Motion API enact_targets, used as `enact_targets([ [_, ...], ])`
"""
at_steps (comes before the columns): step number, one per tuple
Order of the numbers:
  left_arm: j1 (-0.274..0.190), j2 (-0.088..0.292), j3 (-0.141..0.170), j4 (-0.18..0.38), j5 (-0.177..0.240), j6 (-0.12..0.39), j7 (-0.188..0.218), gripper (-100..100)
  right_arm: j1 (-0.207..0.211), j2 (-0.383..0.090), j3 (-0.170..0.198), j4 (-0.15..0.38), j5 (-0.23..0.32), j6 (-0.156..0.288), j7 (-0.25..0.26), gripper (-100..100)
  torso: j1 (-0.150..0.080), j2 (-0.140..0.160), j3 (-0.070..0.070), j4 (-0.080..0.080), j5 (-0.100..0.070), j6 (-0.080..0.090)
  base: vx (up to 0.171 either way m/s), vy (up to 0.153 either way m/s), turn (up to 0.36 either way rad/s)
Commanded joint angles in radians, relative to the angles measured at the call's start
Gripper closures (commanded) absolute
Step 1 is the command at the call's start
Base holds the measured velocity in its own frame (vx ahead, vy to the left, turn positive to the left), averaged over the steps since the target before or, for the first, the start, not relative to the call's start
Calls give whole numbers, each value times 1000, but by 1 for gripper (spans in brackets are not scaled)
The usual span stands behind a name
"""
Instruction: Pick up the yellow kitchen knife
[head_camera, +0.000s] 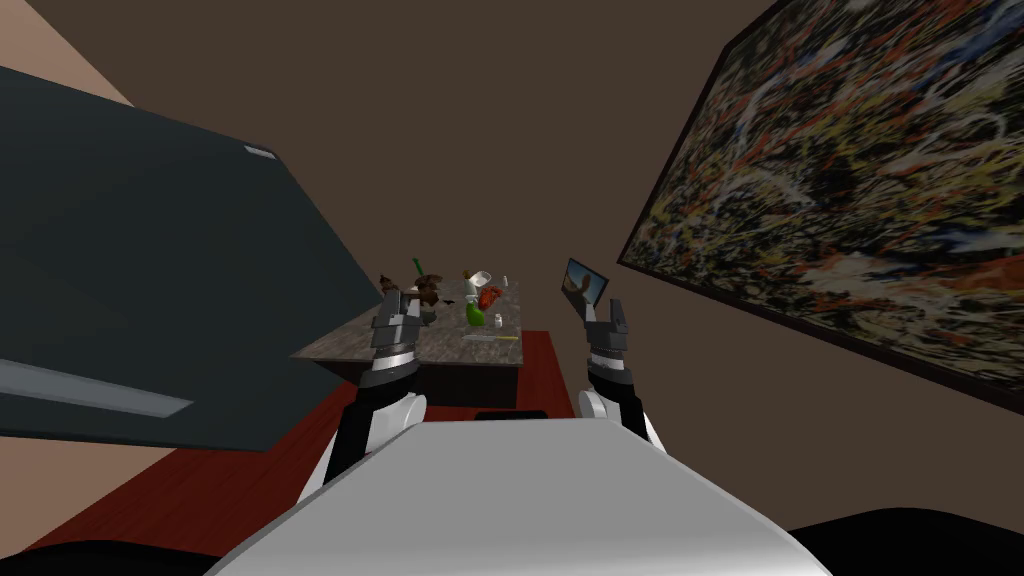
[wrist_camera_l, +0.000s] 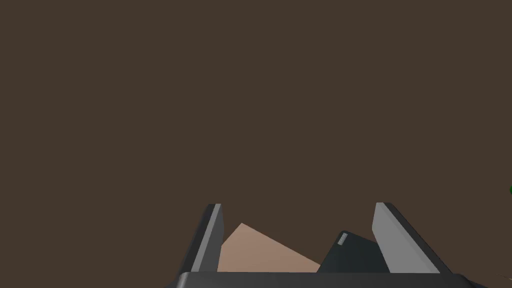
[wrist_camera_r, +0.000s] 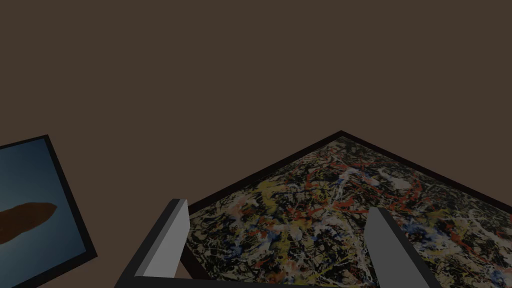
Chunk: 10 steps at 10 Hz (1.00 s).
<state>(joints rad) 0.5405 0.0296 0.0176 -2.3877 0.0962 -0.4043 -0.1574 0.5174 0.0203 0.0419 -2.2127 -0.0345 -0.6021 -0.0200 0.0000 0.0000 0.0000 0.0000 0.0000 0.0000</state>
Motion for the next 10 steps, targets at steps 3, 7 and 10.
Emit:
enact_targets([
  [3, -67, 41, -4, 46, 1, 85, 13, -100, 0, 0, 0, 0, 0, 0, 0, 0, 0, 2, 1, 0, 0, 0, -32, -1, 87],
  [7, -154, 74, -8, 113, 1, 199, 30, -100, 0, 0, 0, 0, 0, 0, 0, 0, 1, 3, 1, 1, 0, 0, -42, 3, 79],
  [10, -225, 93, -10, 172, 2, 287, 44, -100, 0, 0, 0, 0, 0, 0, 0, 0, 0, 1, 1, 0, 0, 0, -23, -2, 54],
])
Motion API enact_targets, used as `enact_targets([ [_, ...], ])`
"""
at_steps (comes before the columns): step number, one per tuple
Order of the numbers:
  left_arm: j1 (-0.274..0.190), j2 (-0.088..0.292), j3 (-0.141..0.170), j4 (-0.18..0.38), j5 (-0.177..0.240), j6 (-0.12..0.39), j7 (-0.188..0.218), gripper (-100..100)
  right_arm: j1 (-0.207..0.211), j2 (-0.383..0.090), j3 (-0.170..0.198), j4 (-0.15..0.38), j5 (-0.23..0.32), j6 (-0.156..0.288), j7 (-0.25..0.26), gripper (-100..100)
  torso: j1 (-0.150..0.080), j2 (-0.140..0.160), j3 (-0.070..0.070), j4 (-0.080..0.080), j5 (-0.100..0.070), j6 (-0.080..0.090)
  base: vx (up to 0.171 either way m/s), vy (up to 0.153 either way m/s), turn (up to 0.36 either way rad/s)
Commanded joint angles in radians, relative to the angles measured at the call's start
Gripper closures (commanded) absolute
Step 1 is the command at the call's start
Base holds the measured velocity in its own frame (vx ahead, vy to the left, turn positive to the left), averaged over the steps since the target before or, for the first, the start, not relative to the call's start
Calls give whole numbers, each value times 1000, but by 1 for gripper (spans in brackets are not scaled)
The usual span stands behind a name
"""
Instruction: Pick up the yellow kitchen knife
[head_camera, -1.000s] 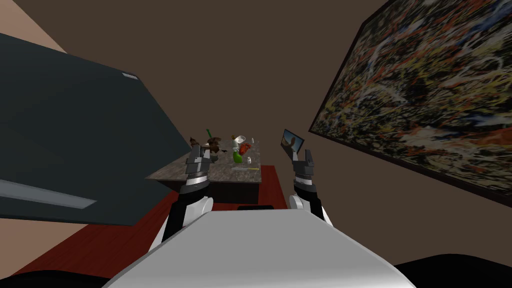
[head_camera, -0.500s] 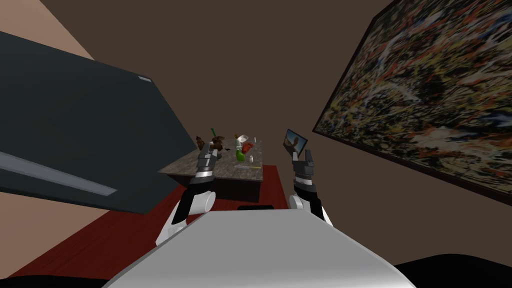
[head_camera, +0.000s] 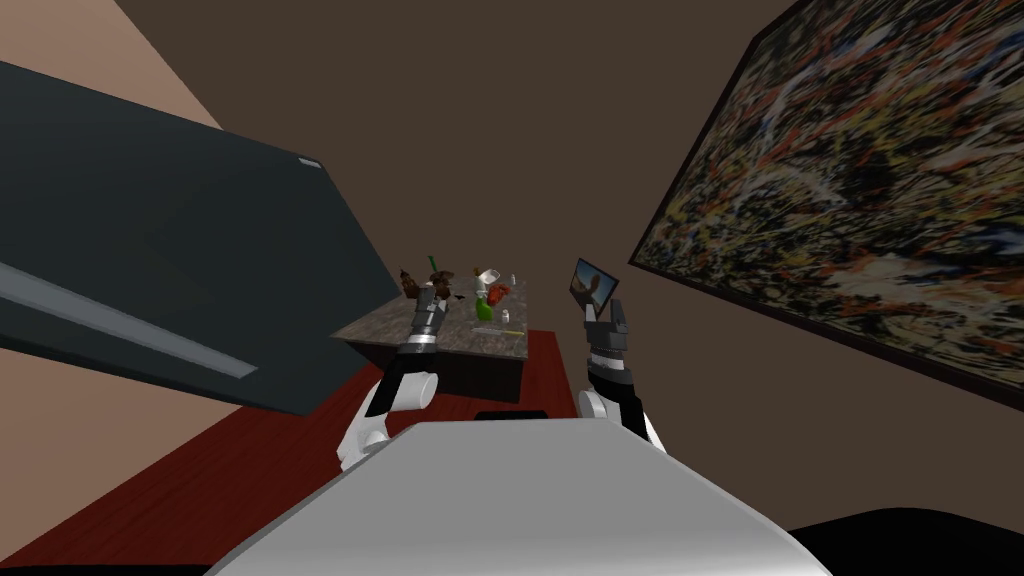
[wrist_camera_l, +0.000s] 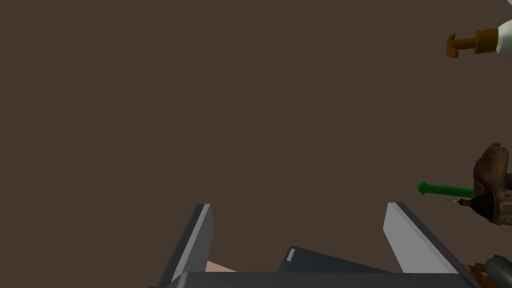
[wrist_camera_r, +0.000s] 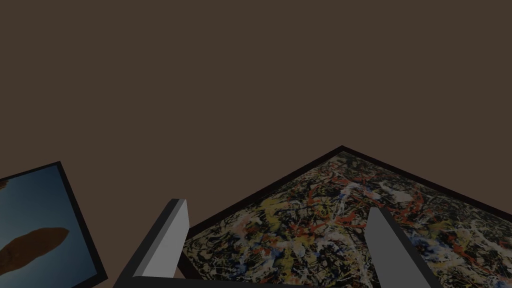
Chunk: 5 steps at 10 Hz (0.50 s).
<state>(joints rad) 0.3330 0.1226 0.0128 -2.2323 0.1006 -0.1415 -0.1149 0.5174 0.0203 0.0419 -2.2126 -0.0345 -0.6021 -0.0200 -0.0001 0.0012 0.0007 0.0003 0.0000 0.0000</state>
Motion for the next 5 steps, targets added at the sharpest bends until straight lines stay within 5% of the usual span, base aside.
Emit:
enact_targets([
  [1, -17, 0, -5, 16, -3, 33, 1, -100, 0, 0, 0, 0, 0, 0, 0, 0, 0, 0, 0, 0, 0, 0, -23, 0, 34],
  [5, -96, 17, -7, 83, -3, 141, 17, -100, 0, 0, 0, 0, 0, 0, 0, 0, 0, 0, 0, 0, 0, 0, -24, 1, 52],
])
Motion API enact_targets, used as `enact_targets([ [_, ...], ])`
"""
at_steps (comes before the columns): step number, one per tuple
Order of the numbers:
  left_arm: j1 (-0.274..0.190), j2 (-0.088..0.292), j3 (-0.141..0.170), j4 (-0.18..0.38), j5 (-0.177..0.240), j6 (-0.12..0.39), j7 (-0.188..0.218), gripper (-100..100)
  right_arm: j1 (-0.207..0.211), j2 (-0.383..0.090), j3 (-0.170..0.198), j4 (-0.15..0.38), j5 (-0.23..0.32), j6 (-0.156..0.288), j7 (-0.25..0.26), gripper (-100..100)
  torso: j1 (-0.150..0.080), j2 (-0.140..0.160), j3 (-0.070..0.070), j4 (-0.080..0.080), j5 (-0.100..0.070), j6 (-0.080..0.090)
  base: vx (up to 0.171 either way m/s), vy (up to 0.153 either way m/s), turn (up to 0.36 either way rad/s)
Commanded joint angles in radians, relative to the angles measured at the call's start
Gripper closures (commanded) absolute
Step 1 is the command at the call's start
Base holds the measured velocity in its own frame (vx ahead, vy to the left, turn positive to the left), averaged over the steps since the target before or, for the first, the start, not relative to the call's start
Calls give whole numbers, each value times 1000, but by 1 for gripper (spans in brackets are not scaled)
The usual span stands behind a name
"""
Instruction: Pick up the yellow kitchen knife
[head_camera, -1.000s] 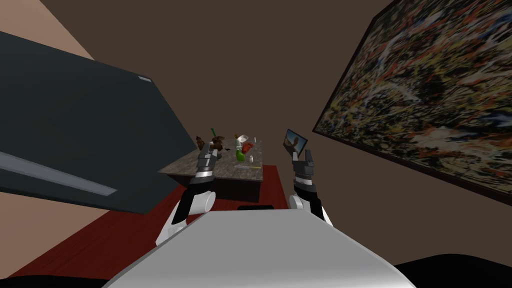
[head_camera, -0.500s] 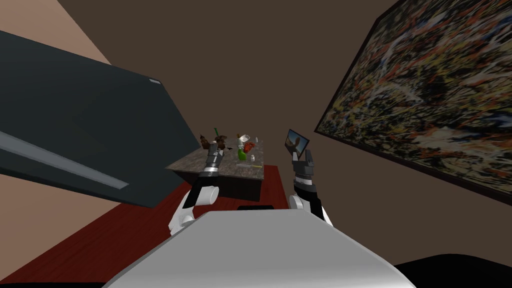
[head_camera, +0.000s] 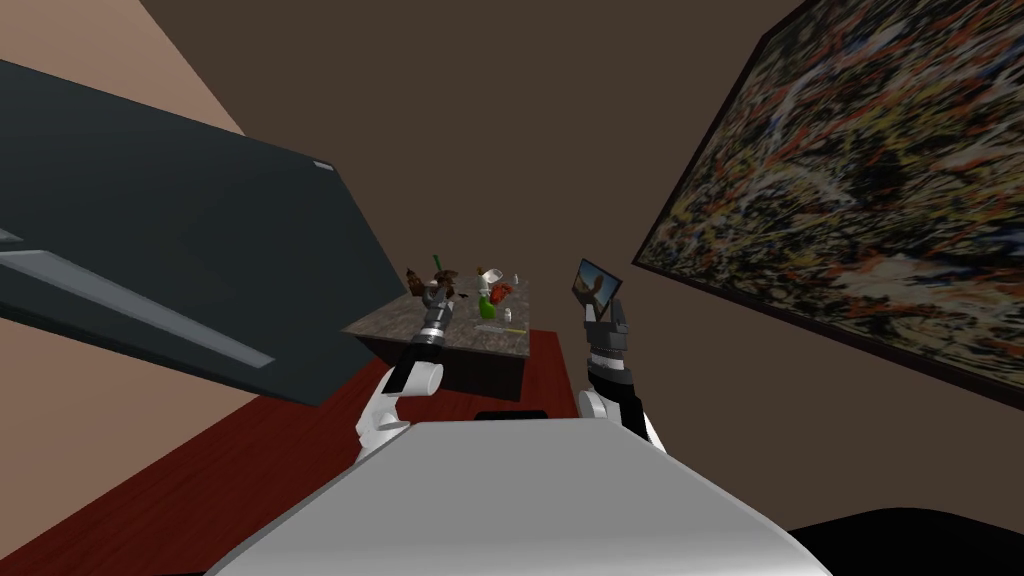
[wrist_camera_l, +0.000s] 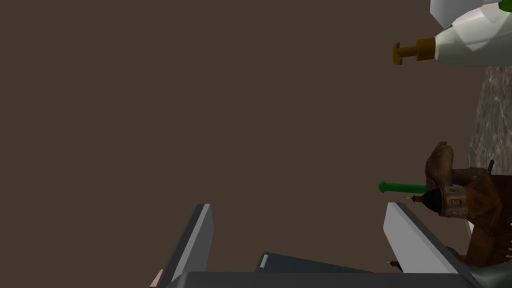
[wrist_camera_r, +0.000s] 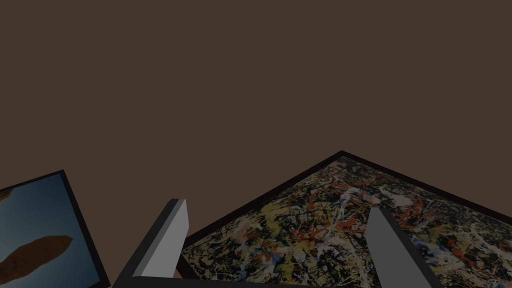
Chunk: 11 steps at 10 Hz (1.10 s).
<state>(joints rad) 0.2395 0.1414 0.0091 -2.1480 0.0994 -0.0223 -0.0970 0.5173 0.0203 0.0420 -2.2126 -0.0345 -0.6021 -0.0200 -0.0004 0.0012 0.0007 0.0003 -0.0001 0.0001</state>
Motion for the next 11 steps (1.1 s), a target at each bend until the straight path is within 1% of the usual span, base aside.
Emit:
enact_targets([
  [1, -44, 5, -3, 35, -2, 50, 7, -100, 0, 0, 0, 0, 0, 0, 0, 0, 0, 0, 0, 0, 0, 0, -23, -2, 51],
  [2, -44, 5, -3, 35, -2, 82, 7, -100, 0, 0, 0, 0, 0, 0, 0, 0, 0, 0, 0, 0, 0, 0, -21, -1, 26],
  [3, -87, 12, -3, 72, -2, 120, 15, -100, 0, 0, 0, 0, 0, 0, 0, 0, 0, 0, 0, 0, 0, 0, -23, 0, 65],
  [4, -87, 12, -3, 72, -2, 144, 15, -100, 0, 0, 0, 0, 0, 0, 0, 0, 0, 0, 0, 0, 0, 0, -18, -3, 28],
  [5, -130, 18, -3, 110, -2, 175, 23, -100, 0, 0, 0, 0, 0, 0, 0, 0, 0, 0, 0, 0, 0, 0, -24, -3, 53],
  [6, -130, 18, -3, 110, -2, 198, 23, -100, 0, 0, 0, 0, 0, 0, 0, 0, 0, 0, 0, 0, 0, 0, -18, -2, 23],
  [7, -130, 18, -3, 110, -2, 208, 23, -100, 0, 0, 0, 0, 0, 0, 0, 0, 0, 0, 0, 0, 0, 0, -5, 0, -3],
  [8, -175, 23, -3, 150, -3, 245, 32, -100, 0, 0, 0, 0, 0, 0, 0, 0, 0, -1, 0, 0, 0, 0, -11, 1, 45],
  [9, -175, 23, -3, 150, -3, 274, 32, -100, 0, 0, 0, 0, 0, 0, 0, 0, 0, -1, -1, 0, 0, 0, -12, -3, 25],
  [10, -220, 27, -2, 190, -3, 304, 40, -100, 0, 0, 0, 0, 0, 0, 0, 0, 0, -1, 0, 0, 0, 0, -17, -5, 53],
  [11, -220, 27, -2, 190, -3, 336, 40, -100, 0, 0, 0, 0, 0, 0, 0, 0, 0, -1, 0, 0, 0, 0, -15, -6, 15],
])
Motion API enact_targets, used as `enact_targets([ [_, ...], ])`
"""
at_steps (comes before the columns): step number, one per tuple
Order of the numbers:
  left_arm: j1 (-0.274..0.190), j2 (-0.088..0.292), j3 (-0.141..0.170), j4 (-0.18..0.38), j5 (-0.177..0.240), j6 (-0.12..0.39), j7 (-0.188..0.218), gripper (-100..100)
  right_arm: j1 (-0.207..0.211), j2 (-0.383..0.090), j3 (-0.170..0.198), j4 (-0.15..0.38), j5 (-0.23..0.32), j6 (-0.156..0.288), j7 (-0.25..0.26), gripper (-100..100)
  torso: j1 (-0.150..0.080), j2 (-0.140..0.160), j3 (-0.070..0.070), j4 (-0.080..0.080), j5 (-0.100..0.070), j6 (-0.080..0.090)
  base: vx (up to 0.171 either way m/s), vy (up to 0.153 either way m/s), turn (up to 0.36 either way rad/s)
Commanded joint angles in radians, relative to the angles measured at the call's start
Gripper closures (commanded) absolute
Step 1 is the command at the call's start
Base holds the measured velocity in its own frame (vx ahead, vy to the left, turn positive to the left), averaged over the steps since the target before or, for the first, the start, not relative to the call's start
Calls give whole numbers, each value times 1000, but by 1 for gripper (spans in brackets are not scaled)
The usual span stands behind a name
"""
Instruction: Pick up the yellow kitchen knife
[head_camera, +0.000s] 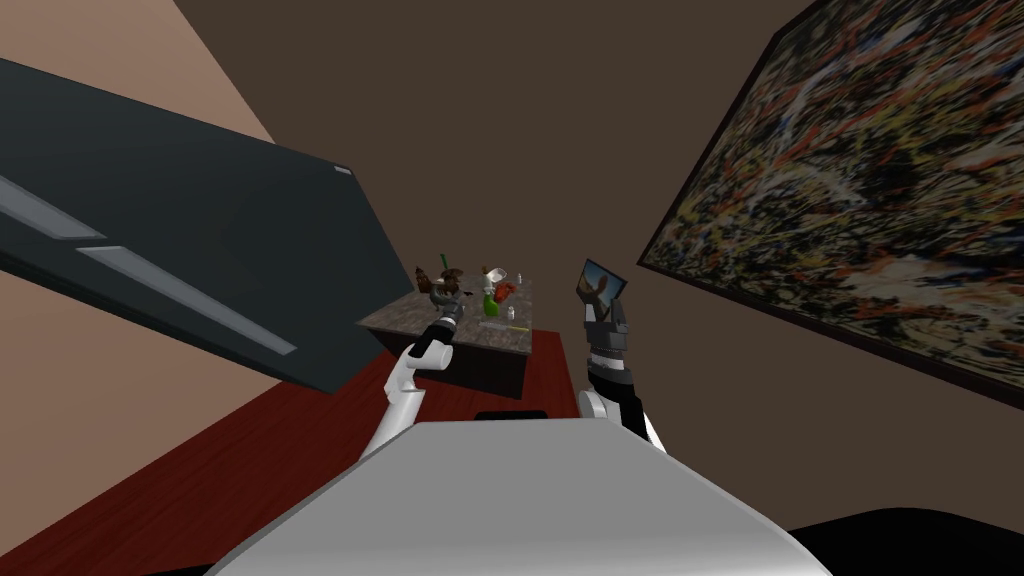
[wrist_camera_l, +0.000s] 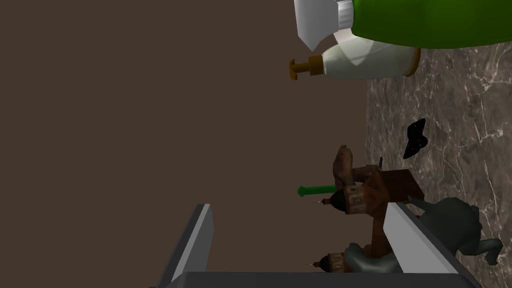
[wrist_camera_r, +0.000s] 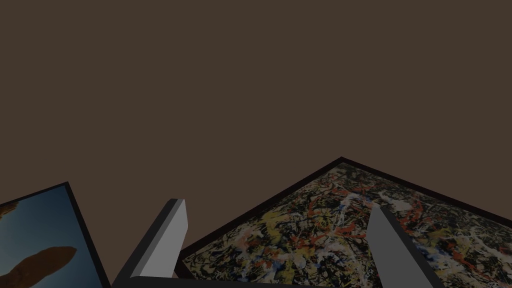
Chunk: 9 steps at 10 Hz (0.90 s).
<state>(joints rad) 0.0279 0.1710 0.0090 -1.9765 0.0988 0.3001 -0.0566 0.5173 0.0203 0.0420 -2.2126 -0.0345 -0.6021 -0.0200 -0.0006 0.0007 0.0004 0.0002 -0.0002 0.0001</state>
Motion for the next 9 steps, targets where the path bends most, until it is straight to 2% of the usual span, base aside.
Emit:
enact_targets([
  [1, -50, 1, 0, 50, -3, 50, 9, -100, 0, 0, 0, 0, 0, 0, 0, 0, 0, 0, 0, 0, 0, 0, -17, -7, 31],
  [3, -54, 1, 0, 60, -3, 91, 9, -100, 0, 0, 0, 0, 0, 0, 0, 0, 0, 0, 0, 0, 0, 0, -7, -3, 8],
  [4, -95, 3, 1, 98, -3, 131, 17, -100, 0, 0, 0, 0, 0, 0, 0, 0, 0, 0, 0, 0, 0, 0, -7, -2, 28],
  [5, -99, 3, 1, 102, -3, 159, 17, -100, 0, 0, 0, 0, 0, 0, 0, 0, 0, -1, 0, 0, 0, 0, -7, -5, 12],
  [6, -139, 5, 3, 139, -4, 190, 26, -100, 0, 0, 0, 0, 0, 0, 0, 0, 0, -1, 0, 0, 0, 0, -9, -8, 17],
  [8, -145, 5, 3, 145, -4, 235, 26, -100, 0, 0, 0, 0, 0, 0, 0, 0, 0, -1, 0, 0, 0, 0, -4, -7, 5],
  [9, -191, 7, 5, 188, -4, 273, 34, -100, 0, 0, 0, 0, 0, 0, 0, 0, 0, -1, 0, 0, 0, 0, -3, -7, 11],
])
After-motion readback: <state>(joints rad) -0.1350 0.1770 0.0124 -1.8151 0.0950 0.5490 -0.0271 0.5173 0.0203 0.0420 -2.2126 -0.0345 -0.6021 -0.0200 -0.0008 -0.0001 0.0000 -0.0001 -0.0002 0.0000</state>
